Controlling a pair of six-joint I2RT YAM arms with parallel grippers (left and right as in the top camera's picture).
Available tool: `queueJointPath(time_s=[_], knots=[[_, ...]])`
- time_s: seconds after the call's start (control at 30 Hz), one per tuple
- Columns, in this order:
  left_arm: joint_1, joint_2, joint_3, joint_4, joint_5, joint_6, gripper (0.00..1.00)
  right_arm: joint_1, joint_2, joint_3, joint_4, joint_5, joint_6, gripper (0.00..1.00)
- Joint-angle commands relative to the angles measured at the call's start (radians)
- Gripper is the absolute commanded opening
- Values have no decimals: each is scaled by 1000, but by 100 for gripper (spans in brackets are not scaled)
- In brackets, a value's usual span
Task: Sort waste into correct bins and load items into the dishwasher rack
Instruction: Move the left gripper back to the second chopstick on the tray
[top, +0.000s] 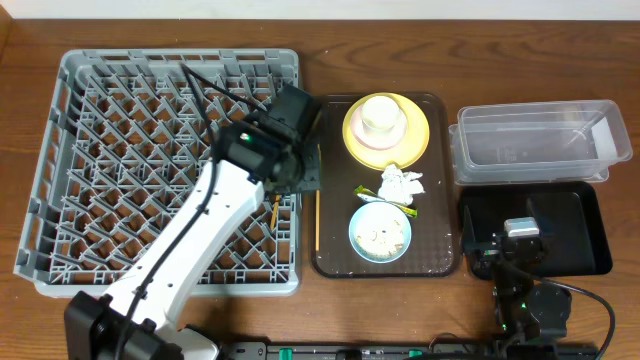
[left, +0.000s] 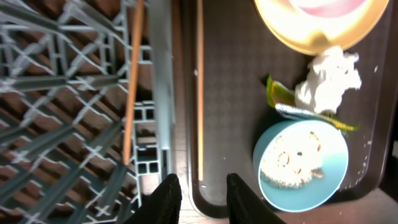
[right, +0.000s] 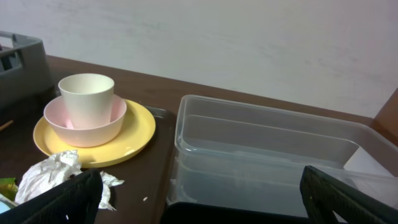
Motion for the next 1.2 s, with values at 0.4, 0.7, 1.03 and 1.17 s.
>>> queueJointPath(time_s=[0.4,0.7,1.03,1.17], knots=[[-125,32,-39,49,-159,-33,29,-8,-5,-1,-4,-2,-11,99],[-133,33,-148,190,-158,-33,29,-8,-5,-1,-4,-2,-11,99],[-146,32,-233,272,-186,-12,27,-8,-5,-1,-4,-2,-11,99],[-176,32,-233,278,-233,-13,27,-8,-5,-1,-4,-2,-11,99]])
